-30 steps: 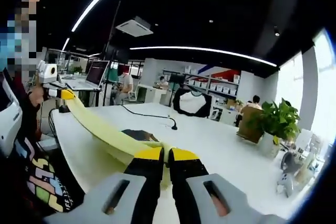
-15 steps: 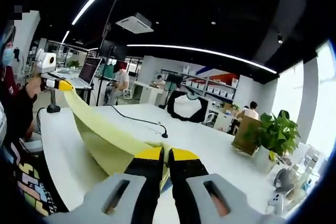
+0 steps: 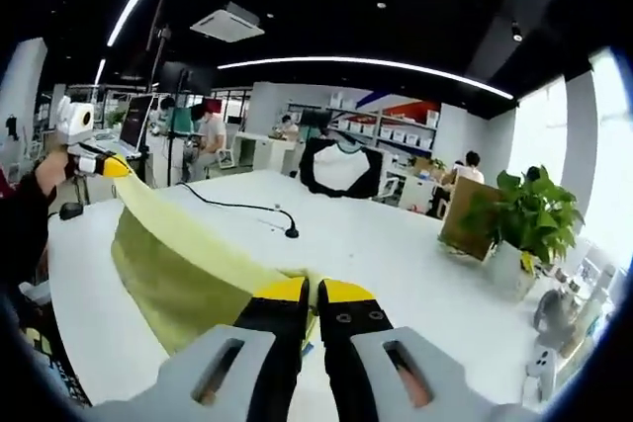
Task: Fold the garment on the visible template until the final outline fits inside the template.
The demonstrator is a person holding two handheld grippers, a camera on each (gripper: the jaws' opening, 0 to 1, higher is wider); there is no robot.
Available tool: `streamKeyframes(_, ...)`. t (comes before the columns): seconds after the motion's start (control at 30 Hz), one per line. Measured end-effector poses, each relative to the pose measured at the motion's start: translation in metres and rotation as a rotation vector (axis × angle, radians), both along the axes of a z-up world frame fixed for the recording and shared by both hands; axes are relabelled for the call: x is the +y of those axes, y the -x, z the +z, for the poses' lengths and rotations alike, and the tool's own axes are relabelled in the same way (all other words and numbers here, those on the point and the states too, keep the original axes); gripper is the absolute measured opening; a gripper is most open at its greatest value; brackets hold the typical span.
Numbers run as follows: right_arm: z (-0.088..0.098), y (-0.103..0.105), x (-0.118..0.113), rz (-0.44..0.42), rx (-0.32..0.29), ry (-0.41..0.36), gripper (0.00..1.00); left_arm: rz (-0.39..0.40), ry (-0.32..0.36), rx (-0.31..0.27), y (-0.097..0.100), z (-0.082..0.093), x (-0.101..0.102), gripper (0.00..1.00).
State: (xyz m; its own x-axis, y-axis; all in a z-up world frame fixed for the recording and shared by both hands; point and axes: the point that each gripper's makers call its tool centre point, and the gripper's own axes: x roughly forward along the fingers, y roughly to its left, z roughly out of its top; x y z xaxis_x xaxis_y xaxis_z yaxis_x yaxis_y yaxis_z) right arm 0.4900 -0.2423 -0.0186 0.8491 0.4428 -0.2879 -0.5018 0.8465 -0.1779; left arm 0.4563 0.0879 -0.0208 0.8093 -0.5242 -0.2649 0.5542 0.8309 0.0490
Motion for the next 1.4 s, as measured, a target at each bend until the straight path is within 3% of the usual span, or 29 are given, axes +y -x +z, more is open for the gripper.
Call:
streamKeyframes(0.1,-0.019,-0.017,0.001,-0.013,0.050,0.019,0.02,0.022,-0.016,0.048,-0.019,-0.019,0.003,0.03)
streamKeyframes(0.13,-0.022,-0.019,0.001,-0.016,0.058,0.018,0.02,0.026,-0.014,0.031,-0.024,-0.020,0.003,0.03)
streamKeyframes(0.2,-0.031,-0.028,0.002,-0.021,0.076,0.017,0.02,0.046,-0.071,0.045,-0.034,-0.032,0.007,0.02)
streamKeyframes(0.47,-0.078,-0.056,-0.002,-0.072,0.196,-0.003,0.02,0.059,-0.082,0.087,-0.066,-0.066,0.003,0.03)
streamKeyframes(0.77,-0.122,-0.076,0.000,-0.091,0.302,-0.013,0.02,0.088,-0.105,0.191,-0.086,-0.113,0.007,0.03)
streamKeyframes(0.9,-0.142,-0.079,0.001,-0.097,0.338,0.025,0.02,0.098,-0.115,0.221,-0.093,-0.131,0.009,0.03)
streamKeyframes(1.07,-0.160,-0.084,0.001,-0.110,0.365,0.052,0.02,0.109,-0.136,0.262,-0.103,-0.152,0.011,0.03)
streamKeyframes(1.23,-0.173,-0.086,0.001,-0.114,0.380,0.071,0.02,0.112,-0.151,0.265,-0.105,-0.161,0.010,0.03)
streamKeyframes(1.4,-0.166,-0.091,-0.002,-0.079,0.295,0.144,0.08,0.081,-0.197,0.217,-0.104,-0.160,0.009,0.04)
